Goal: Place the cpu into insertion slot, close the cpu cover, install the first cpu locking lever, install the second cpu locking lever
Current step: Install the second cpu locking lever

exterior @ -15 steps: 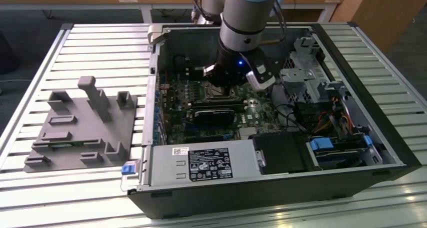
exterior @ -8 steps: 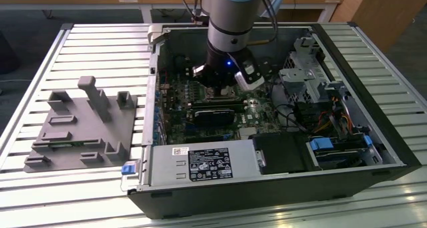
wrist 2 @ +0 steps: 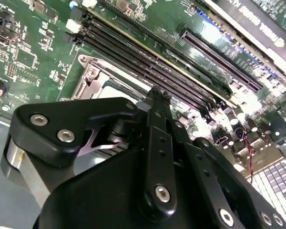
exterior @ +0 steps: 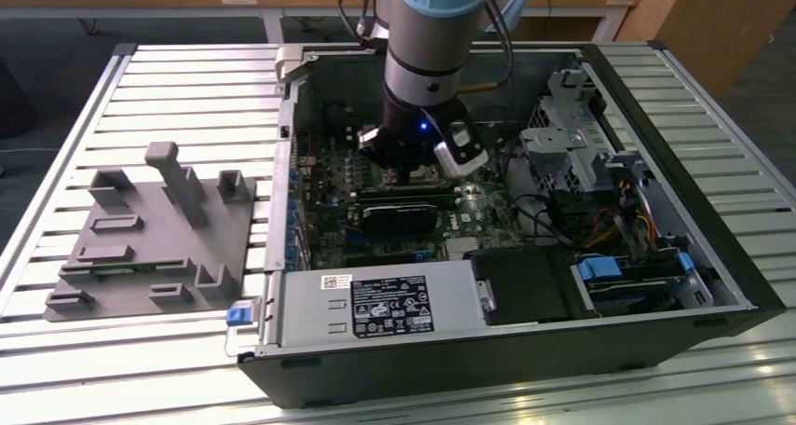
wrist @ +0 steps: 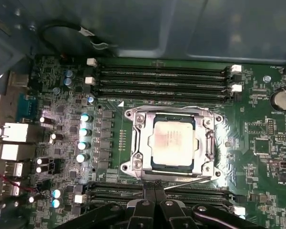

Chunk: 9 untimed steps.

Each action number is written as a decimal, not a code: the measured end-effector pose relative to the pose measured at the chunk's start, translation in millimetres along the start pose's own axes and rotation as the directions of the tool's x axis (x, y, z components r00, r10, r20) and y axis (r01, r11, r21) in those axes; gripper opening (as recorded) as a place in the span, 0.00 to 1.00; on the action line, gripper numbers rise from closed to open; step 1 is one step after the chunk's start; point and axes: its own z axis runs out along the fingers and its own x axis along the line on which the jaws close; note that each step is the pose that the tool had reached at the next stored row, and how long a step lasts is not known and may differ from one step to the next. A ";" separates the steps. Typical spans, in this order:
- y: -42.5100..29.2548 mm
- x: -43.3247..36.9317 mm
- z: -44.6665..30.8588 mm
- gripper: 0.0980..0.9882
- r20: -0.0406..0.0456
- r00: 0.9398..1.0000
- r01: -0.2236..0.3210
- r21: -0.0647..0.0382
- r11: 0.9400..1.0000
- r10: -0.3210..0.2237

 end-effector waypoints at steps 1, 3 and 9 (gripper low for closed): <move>-1.0 0.2 -0.1 0.01 0.001 1.000 0.000 -0.016 1.000 0.000; -3.3 1.0 -0.4 0.01 0.002 1.000 0.002 -0.046 0.999 -0.001; -11.5 8.5 -1.0 0.01 0.002 1.000 0.002 -0.059 0.998 -0.002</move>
